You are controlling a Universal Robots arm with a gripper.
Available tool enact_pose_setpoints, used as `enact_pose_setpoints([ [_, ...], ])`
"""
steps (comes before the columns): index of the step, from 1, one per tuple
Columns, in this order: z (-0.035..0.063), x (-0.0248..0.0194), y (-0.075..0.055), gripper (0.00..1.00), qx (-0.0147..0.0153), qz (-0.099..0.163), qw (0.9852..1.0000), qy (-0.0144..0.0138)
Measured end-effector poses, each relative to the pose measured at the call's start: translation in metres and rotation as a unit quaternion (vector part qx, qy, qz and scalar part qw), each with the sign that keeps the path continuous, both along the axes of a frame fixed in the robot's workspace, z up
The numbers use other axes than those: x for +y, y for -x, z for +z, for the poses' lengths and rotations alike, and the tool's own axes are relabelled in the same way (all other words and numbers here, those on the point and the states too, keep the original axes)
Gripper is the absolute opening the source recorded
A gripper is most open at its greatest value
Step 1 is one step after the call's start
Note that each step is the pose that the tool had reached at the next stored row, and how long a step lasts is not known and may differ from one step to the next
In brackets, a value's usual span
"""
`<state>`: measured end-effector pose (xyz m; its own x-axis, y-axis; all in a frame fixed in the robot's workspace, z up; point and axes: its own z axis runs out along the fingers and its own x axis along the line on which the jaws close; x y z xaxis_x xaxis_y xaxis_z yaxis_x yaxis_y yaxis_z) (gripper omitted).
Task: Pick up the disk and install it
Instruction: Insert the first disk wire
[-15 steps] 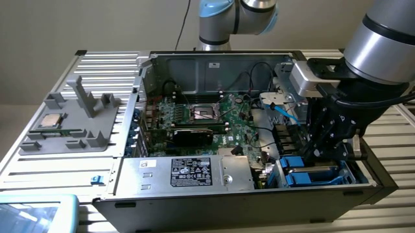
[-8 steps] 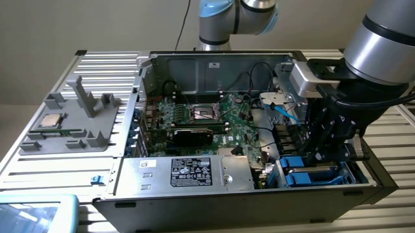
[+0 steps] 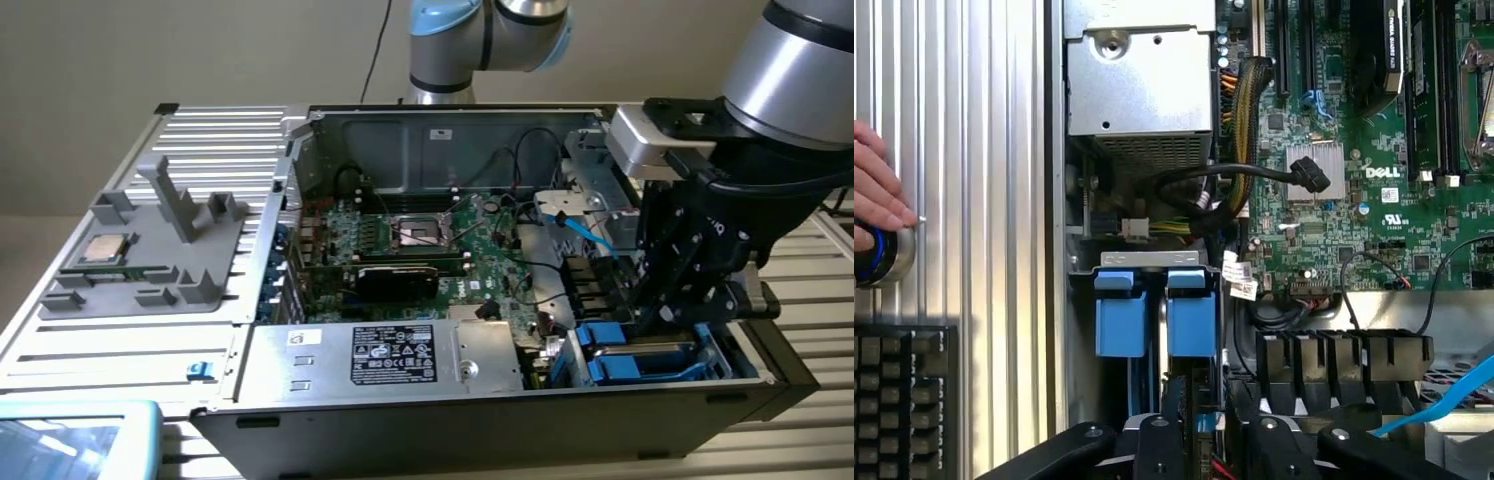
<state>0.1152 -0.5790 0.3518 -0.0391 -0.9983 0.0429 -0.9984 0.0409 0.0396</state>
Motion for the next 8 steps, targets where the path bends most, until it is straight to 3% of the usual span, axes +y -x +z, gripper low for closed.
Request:
enact_pose_setpoints([
  [3, 0.0057, 0.0007, 0.000, 0.30, 0.0000, 0.000, 1.0000, 0.0060],
  [8, 0.0205, 0.0008, -0.001, 0.30, 0.0000, 0.000, 0.9999, 0.0102],
])
